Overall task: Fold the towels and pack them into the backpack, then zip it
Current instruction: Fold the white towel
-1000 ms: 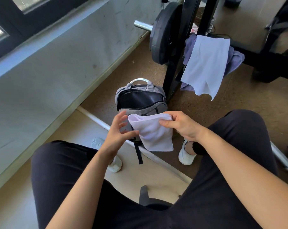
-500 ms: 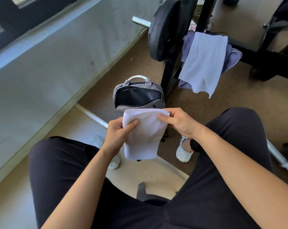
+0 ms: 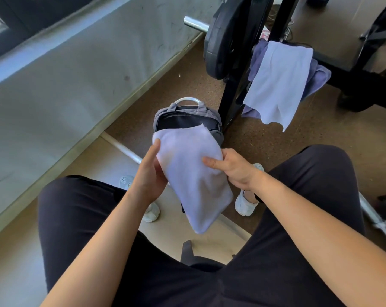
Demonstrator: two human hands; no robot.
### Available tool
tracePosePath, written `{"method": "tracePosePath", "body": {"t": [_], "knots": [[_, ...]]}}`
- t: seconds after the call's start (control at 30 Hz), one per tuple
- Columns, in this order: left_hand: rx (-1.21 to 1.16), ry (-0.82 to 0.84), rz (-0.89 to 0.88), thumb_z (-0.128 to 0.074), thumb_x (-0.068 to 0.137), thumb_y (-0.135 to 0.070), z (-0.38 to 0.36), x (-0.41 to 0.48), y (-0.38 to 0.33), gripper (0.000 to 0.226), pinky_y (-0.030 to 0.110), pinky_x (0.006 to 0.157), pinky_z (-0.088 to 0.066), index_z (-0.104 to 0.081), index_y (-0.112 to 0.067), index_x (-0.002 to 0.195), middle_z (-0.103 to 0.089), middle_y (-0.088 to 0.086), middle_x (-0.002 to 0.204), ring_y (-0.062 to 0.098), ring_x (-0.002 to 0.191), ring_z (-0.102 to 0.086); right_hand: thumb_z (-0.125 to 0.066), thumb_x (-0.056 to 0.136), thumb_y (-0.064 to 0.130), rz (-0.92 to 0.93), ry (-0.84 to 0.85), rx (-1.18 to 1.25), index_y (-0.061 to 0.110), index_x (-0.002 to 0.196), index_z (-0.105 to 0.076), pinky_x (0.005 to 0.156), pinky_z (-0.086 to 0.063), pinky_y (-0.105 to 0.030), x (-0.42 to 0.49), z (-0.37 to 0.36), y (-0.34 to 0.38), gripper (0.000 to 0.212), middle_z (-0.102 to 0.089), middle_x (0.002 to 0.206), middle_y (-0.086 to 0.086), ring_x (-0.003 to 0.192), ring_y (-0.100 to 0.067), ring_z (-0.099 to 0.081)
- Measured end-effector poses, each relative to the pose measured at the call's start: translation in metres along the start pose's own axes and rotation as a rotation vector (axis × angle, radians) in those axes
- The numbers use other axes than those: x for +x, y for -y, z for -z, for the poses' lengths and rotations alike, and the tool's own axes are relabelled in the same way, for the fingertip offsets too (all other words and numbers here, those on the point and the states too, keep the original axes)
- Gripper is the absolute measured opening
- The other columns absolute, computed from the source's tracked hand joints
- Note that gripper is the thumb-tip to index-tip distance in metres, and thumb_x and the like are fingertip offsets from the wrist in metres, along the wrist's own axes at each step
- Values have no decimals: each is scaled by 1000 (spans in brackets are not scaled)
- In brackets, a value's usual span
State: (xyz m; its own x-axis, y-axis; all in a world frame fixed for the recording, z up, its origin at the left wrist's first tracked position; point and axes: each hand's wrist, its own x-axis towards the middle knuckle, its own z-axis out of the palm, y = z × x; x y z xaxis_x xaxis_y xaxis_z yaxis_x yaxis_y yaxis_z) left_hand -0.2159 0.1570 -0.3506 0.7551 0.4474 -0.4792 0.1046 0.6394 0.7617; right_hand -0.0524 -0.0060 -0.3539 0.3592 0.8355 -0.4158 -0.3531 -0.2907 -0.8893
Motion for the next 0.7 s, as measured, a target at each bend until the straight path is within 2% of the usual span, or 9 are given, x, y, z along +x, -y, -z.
{"method": "tracePosePath", "body": {"t": [0.07,0.13,0.23,0.3,0.4,0.47,0.57,0.63,0.7], "knots": [[116,70,73,-55,91,-55,-2,-4,6,58,43,112,-44,-67,-15,132,-69,11,134,25,129,-63,-65,96,18,-3,-60,77,-6,124,-65,97,-54,-45,1,0,-1,37,-69,124,-24,110,-36,-68],[265,116,111,-62,89,-46,-7,-7,12,54,45,109,-49,-69,-8,128,-72,14,128,28,122,-67,-63,98,20,-5,-131,114,-5,126,-64,98,-54,-47,3,3,-1,38,-69,123,-25,112,-39,-67],[412,79,93,-76,89,-26,-9,-6,18,40,50,108,-51,-72,-2,120,-76,16,117,34,116,-70,-63,99,24,-22,-201,109,-3,122,-66,92,-57,-42,5,6,-2,36,-71,119,-24,109,-37,-69],[457,53,81,-76,90,-18,-9,-6,18,31,48,105,-54,-73,-4,118,-77,14,114,34,113,-71,-62,99,27,-40,-212,114,-2,119,-68,86,-59,-38,6,8,-3,36,-73,116,-21,104,-33,-70],[435,0,18,-74,92,-17,-11,-7,17,28,48,99,-55,-73,-2,115,-78,16,111,37,110,-72,-60,100,32,-96,-160,145,1,122,-68,92,-58,-38,5,10,-2,38,-74,116,-18,104,-29,-72],[386,-38,-22,-72,95,-20,-12,-6,17,29,47,97,-56,-71,-2,117,-77,18,113,37,110,-72,-66,94,33,-135,-75,96,3,121,-69,99,-55,-40,3,11,-2,40,-74,116,-15,108,-28,-71],[329,-78,-37,-67,98,-24,-10,-5,15,29,38,86,-62,-70,-5,120,-77,16,113,31,105,-74,-75,86,22,-153,18,-24,3,122,-69,97,-55,-34,3,11,-5,41,-74,118,-12,112,-26,-70],[336,-73,-30,-64,101,-29,-7,-4,14,29,31,79,-61,-70,-9,120,-78,13,113,25,101,-75,-74,89,17,-123,-22,-39,2,120,-70,93,-57,-33,3,12,-4,34,-75,117,-11,112,-27,-70],[376,-79,-32,-63,102,-32,-5,-3,14,30,29,77,-61,-70,-10,121,-78,11,112,21,98,-75,-74,89,20,-86,-102,-33,0,117,-70,98,-56,-43,5,16,-4,35,-75,114,-13,112,-32,-69]]}}
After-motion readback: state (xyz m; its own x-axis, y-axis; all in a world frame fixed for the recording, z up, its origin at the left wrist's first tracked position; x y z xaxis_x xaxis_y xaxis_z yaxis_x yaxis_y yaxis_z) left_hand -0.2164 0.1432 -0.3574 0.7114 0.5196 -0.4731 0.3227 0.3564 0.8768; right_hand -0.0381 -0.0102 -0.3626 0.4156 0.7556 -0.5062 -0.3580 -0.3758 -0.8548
